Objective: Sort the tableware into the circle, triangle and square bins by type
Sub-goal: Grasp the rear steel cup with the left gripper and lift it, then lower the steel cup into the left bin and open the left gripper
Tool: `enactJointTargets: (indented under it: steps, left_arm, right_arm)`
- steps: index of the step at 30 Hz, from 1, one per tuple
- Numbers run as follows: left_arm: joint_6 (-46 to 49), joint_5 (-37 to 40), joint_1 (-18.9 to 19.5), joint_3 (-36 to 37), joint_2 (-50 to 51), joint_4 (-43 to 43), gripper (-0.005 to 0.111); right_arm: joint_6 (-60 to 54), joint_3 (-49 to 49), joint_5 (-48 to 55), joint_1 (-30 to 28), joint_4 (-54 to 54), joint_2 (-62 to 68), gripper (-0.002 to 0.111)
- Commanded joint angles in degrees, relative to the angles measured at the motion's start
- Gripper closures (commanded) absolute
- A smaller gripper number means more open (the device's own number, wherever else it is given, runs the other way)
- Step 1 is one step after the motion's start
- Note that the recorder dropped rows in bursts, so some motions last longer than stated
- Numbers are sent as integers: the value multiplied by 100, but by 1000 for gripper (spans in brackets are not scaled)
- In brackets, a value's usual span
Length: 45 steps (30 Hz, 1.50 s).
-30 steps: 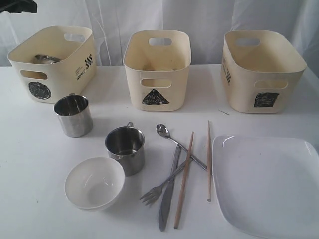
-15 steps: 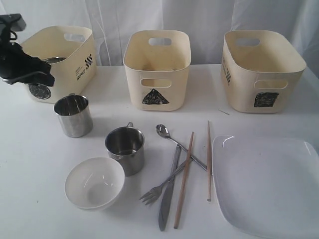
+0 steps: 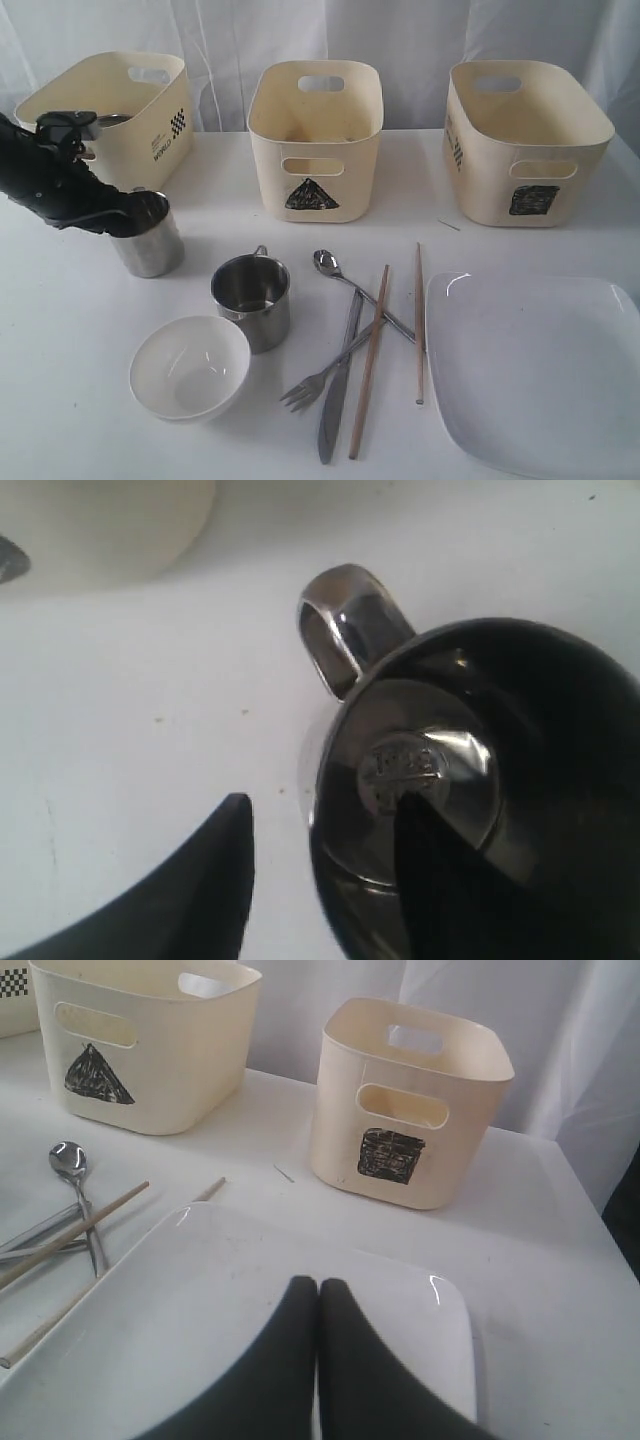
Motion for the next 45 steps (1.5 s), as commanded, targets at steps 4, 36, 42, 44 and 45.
enactJointTargets:
  steps: [4,36,42,44,45]
  left_arm:
    - [67,516,-42,-147,-44,-10,106]
    - [-392,-1999,260,-3396,1242,1320,107]
    - [-532,-2030,260,-3419,1326,1308,90]
    - [-732,-1956,260,-3419,1313,1308,75]
    - [-870,-1829,260,-3419,1298,1308,69]
  right_arm:
    - [0,28,-55,2,7,-37,108]
    - [0,28,-55,2,7,-37,108]
    - [0,28,-55,2,7,-37,108]
    - [0,28,-55,2,7,-37,108]
    - [0,28,-55,2,7,-37,108]
